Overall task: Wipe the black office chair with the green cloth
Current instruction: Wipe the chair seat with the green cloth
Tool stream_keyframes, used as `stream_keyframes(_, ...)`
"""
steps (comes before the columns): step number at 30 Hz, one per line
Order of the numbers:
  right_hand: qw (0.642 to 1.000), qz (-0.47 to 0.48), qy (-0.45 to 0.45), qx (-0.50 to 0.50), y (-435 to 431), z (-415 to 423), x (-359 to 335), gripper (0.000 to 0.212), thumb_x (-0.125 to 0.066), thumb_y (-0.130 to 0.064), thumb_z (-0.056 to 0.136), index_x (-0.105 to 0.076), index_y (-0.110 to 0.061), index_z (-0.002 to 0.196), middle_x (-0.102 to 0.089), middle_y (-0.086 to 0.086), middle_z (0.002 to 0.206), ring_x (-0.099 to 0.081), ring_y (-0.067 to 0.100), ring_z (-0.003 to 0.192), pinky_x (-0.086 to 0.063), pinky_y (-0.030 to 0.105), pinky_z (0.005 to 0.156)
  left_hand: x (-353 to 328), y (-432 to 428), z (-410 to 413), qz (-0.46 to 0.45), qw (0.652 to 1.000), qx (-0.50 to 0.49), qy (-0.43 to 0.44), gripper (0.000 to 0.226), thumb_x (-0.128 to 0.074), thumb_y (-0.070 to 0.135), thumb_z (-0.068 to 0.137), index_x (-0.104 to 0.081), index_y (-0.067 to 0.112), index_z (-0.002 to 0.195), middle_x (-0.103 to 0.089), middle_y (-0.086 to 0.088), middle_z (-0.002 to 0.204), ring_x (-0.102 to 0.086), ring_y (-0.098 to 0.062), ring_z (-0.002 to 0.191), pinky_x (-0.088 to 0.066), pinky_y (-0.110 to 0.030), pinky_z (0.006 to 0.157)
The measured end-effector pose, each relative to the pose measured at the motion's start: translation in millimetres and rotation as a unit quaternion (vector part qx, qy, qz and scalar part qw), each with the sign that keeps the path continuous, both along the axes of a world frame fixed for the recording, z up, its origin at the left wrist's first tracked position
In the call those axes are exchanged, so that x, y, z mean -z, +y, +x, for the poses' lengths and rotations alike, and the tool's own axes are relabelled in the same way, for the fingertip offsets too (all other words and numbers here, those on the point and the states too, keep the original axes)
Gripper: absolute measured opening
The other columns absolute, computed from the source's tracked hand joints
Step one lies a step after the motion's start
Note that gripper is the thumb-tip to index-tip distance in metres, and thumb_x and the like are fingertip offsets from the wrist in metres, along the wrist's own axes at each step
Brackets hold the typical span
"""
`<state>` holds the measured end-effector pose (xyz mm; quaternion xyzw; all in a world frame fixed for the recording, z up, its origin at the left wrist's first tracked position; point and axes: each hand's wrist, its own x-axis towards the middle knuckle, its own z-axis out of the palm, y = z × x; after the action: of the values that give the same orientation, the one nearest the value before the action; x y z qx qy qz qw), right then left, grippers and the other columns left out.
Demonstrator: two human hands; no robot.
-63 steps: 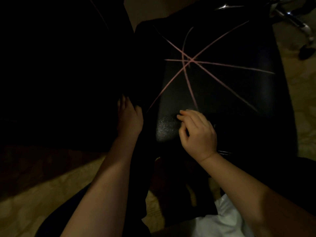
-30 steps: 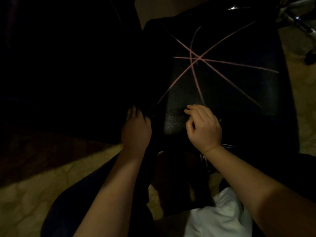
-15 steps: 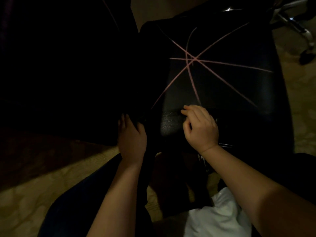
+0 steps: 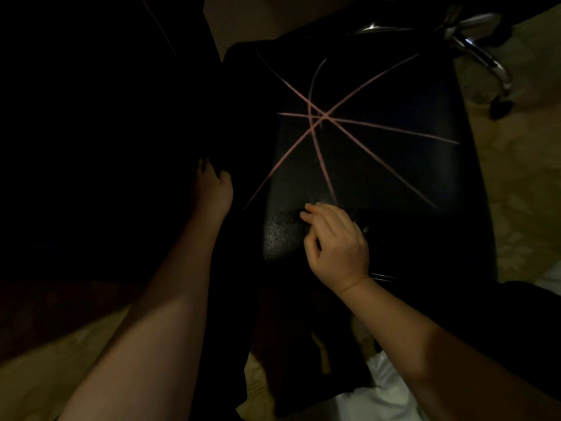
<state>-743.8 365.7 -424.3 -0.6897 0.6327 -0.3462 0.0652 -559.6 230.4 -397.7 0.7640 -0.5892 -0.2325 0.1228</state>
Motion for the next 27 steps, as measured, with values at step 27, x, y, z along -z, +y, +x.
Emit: stream_keyframes(27, 1.000, 0.018, 0.003, -0.018, 0, -13, -6, 0.023, -0.057, -0.001, 0.080, -0.071, -0.006, 0.098, -0.068, 0.007, 0.109, -0.062, 0.025, 0.106, -0.054, 0.040, 0.079, -20, 155, -11, 0.092, 0.981, 0.001, -0.173, 0.051, -0.030, 0.030, 0.104, -0.030, 0.009, 0.151, -0.016, -0.005, 0.163, -0.007, -0.017, 0.150, -0.015, -0.035, 0.119)
